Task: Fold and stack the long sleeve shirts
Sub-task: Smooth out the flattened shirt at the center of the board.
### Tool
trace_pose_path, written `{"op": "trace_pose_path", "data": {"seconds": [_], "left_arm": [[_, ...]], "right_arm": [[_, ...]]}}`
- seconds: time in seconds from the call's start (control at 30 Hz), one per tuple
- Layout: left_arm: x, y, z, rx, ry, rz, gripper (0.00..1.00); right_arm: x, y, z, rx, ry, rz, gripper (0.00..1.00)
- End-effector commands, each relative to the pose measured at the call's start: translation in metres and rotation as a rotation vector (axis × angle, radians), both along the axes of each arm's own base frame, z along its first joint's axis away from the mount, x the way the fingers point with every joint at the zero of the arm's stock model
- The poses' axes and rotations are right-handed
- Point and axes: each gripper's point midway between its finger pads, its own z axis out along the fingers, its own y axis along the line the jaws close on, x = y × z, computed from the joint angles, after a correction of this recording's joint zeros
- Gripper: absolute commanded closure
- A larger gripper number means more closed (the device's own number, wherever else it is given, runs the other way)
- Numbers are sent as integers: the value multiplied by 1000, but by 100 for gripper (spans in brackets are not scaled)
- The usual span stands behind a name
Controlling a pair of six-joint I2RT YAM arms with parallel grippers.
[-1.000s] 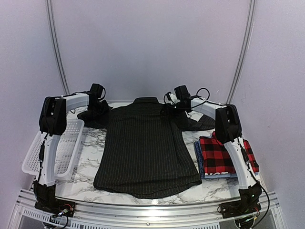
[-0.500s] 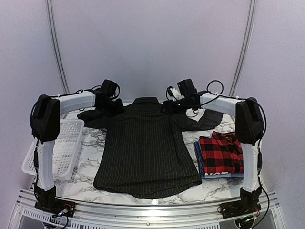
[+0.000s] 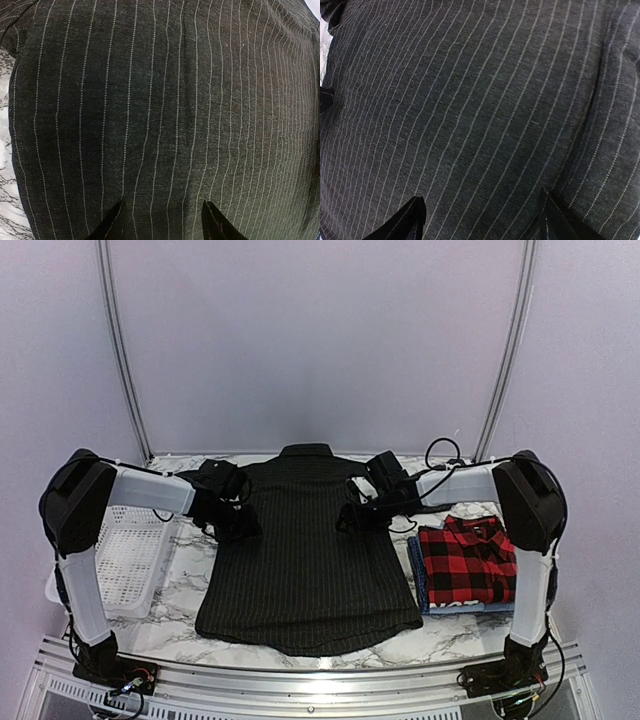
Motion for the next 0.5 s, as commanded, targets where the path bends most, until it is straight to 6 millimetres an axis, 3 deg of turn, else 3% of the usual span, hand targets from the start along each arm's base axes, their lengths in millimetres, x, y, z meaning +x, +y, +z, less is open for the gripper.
{"op": "trace_pose_path", "data": {"seconds": [0.0,0.2,0.37,0.47], "left_arm": [[-12,32,-19,94,36,57,48],[-25,61,-34,134,85,93,48],[-28,68,-31,151,78,96,48],[-28,67,-31,149,79,88,48]], "right_arm": [[7,-12,17,-4,-63,-61,28],[-10,-25,5,-17,-31,-101,28],[-33,-34,-19,-36,19,-120,28],[-38,-32,-22,-33,26,-117,29]]}}
